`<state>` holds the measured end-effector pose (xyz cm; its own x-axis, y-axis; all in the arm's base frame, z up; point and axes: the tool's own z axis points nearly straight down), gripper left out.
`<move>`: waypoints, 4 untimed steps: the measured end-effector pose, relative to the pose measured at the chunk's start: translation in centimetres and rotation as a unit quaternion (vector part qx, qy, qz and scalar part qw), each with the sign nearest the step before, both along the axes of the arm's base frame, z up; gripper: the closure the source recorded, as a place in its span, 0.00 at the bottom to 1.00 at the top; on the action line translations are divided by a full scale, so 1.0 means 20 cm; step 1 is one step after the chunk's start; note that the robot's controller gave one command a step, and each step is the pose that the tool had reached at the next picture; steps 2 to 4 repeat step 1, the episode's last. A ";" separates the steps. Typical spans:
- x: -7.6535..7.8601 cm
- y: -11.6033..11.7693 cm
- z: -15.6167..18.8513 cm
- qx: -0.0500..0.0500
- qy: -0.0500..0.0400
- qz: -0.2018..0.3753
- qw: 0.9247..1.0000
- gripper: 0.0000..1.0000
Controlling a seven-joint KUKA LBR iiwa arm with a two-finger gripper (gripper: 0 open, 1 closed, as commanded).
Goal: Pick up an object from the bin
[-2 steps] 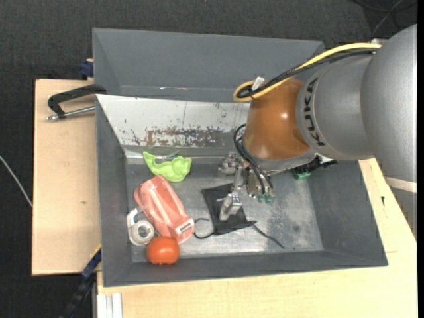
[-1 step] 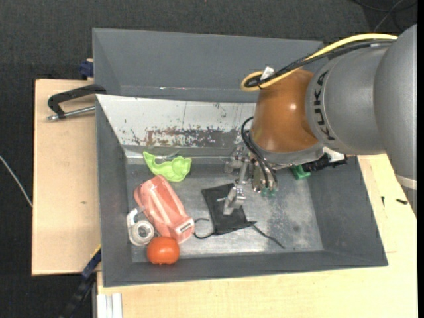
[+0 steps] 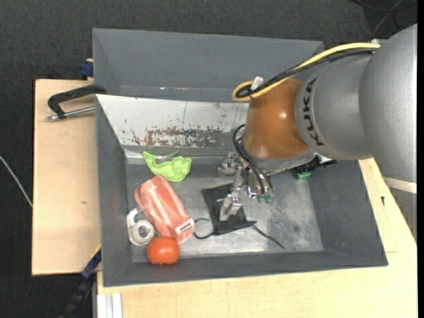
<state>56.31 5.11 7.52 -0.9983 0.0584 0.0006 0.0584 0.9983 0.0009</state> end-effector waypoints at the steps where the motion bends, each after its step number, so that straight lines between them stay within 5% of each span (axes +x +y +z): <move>1: -0.01 0.00 0.00 0.001 -0.001 0.023 1.000 1.00; 4: -0.01 0.00 0.00 0.001 -0.001 0.023 1.000 1.00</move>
Offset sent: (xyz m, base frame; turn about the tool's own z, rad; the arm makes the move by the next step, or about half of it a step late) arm 0.0000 0.0000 0.0000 0.0000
